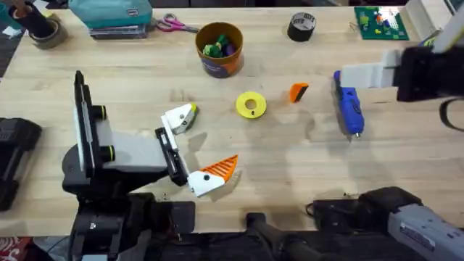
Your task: Pick up the gripper from the table and insert it into the empty holder that is missing its gripper. Then pick up a screw, insert it into the mounting hole, and use the screwdriver to tighten it. Finally, clean up the table by picking up the vegetable and placing it into the bucket.
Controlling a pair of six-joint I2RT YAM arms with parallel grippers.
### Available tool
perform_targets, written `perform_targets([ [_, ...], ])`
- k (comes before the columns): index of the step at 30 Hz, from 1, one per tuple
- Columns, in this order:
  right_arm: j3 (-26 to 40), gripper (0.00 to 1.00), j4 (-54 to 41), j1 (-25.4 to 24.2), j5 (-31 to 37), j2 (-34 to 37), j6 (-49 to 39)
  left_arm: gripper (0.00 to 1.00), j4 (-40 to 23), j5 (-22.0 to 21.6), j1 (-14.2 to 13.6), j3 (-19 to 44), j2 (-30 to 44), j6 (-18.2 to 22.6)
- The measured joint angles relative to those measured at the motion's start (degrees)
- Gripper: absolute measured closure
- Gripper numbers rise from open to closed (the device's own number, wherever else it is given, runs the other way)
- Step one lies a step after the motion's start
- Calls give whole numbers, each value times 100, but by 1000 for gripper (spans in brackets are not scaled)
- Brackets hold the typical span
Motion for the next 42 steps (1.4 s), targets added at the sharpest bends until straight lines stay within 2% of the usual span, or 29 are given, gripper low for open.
perform_targets([
  [8, 1000, 5, -517, 977, 2, 1276, -76, 14, -2, 2, 0, 0, 1, 1],
  [14, 1192, 5, -596, 1335, 2, 1971, -136, 15, -1, 2, 0, 0, 0, 1],
  [22, 1161, 5, -826, 1369, 4, 2453, 490, 15, -2, 2, 0, 0, 2, 0],
  [28, 621, 5, -757, 1369, 171, 2445, 872, 15, -2, 2, 0, 0, 2, 1],
  [35, 93, 5, -86, 1239, 327, 2487, 872, 15, -2, 2, 0, 0, 2, 2],
  [42, 75, 5, 309, 1019, 352, 3054, 656, 16, -2, 2, 0, 0, 0, 2],
])
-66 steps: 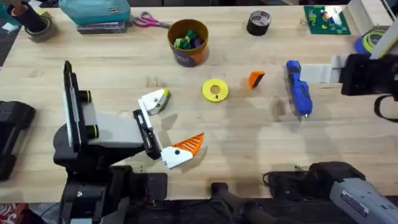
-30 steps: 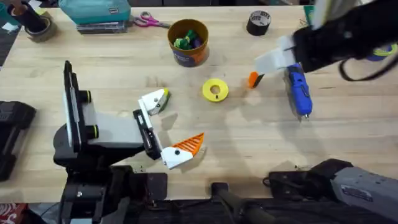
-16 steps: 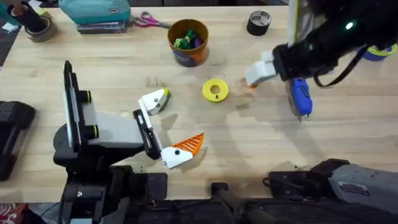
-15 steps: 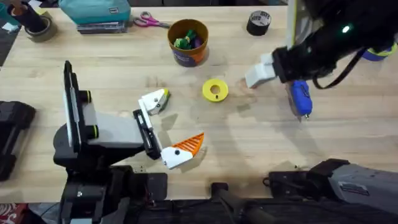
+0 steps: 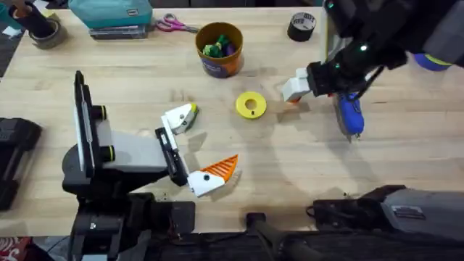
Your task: Pick up the gripper from the table and insert it into the empty holder that is missing its gripper. Then pick up a screw, insert it into the mounting hole, and use the screwdriver to tighten it. Finally, clean up the table by picking up the vegetable and placing it into the bucket.
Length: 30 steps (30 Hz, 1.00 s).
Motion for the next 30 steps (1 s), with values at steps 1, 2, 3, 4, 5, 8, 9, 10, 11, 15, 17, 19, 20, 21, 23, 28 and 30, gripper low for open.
perform_targets([
  [1, 3, 5, -3, -14, 0, 94, -27, 15, 0, 0, 0, 0, 1, 0],
  [2, 28, 5, -17, -25, 0, 214, -63, 15, 0, 1, 0, 0, 1, -1],
  [3, 81, 5, -34, -31, 0, 327, -84, 15, 0, 0, 0, 0, 0, 0],
  [4, 163, 4, -47, -37, 0, 446, -110, 15, 0, 0, 0, 0, 2, 0],
  [5, 263, 5, -51, -37, 0, 555, -137, 15, 0, 0, 0, 0, 0, 0],
  [8, 631, 4, -80, -37, 0, 812, -217, 15, 0, 1, 0, 0, 2, 0],
  [9, 738, 4, -77, -37, 0, 870, -235, 15, 0, 0, 0, 0, 0, 0],
  [10, 850, 5, -72, -37, 0, 925, -241, 16, 0, 2, 0, 0, 2, 0],
  [11, 934, 4, -72, -39, 0, 963, -255, 15, 0, 2, 0, 0, 0, 0],
  [15, 1121, 5, -66, -85, 0, 1063, -284, 15, 0, 1, 0, 0, 0, 0],
  [17, 1121, 6, -93, -136, -2, 1064, -299, 15, 0, 0, 0, 2, 2, 0],
  [19, 1121, 6, -105, -178, 0, 1064, -302, 16, 0, 2, 0, 0, 0, 0],
  [20, 1121, 6, -100, -197, -2, 1064, -304, 15, 0, 2, 0, 0, 0, 0],
  [21, 1121, 6, -86, -206, -4, 1064, -304, 15, 0, 2, 0, 0, 2, 0],
  [23, 1121, 5, -63, -210, -15, 1075, -304, 15, 0, 0, 0, 0, 0, 0],
  [28, 1121, 13, 29, -210, -28, 1326, -304, 15, 0, 1, 0, 1, 0, 0],
  [30, 1121, 31, 75, -210, -28, 1500, -304, 15, 0, 2, 0, 0, 0, 0],
])
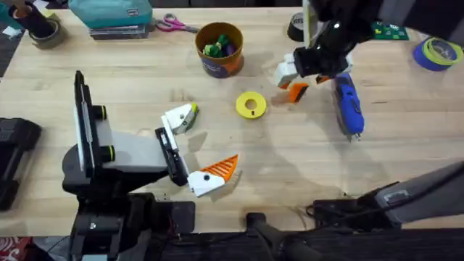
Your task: Pick up the gripper from the table and insert it into the empty holder that is missing its gripper. Then pick up a screw, insert it into the mounting hole, and use the screwdriver to tighten it. Finally, clean up the table by picking up the vegetable and placing it into the bucket.
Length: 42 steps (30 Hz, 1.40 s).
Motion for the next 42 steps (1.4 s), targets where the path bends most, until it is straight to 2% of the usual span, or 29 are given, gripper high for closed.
perform_targets([
  [7, -18, 41, 80, 0, 0, 299, 6, 15, 0, 0, 0, 0, 0, 0],
  [14, -182, 172, 196, 0, 0, 299, 9, 15, 0, 0, 0, 0, 0, 0],
  [21, -186, 490, 200, 0, -2, 299, 23, 16, 1, -1, 0, 0, 0, 0],
  [23, -186, 671, 203, 0, -2, 299, 31, 15, 0, 0, 0, 0, 0, 0],
  [25, -186, 927, 202, 0, -3, 299, 28, 15, 0, 0, 0, 0, 1, 0],
  [26, -186, 977, 205, 0, 0, 297, 42, 15, 2, -2, 0, 0, 2, 0],
  [37, -186, 992, 121, -15, -18, 239, 46, 15, 0, 0, 0, 0, 2, 0],
  [42, 8, 992, -220, -15, -21, -159, 48, 15, 0, 0, 0, 0, 0, 0],
])
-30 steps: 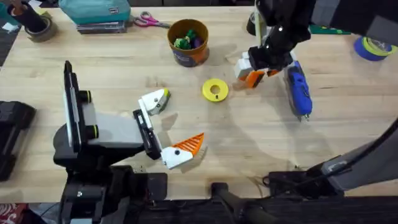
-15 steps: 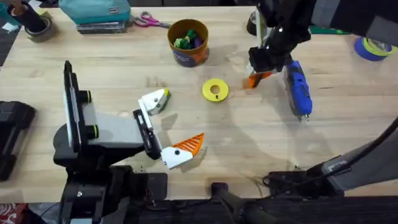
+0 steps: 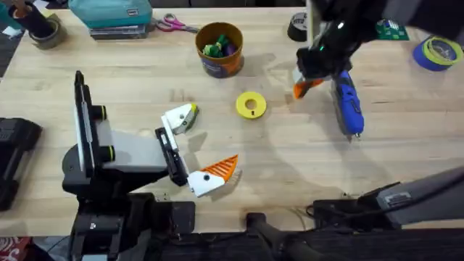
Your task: Pick up the gripper from the table and insert it into the empty holder that is missing its gripper. Then pick up a screw, insert it into the mounting hole, and use the screwdriver to tighten it. Finally, clean up the table by picking up the vegetable and placing it into the bucket.
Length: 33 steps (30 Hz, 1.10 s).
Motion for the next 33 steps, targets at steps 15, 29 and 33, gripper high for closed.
perform_targets([
  [15, 663, 992, 251, -11, -1500, -1582, 87, 15, 0, 2, 0, 0, 2, 0],
  [29, -1664, 993, 3911, -230, -4314, -2727, 1158, 16, -2, 17, 0, 0, 0, 0],
  [33, -2625, 993, 5344, -424, -5228, -2774, 1865, 16, 0, 17, 0, 0, 0, 0],
])
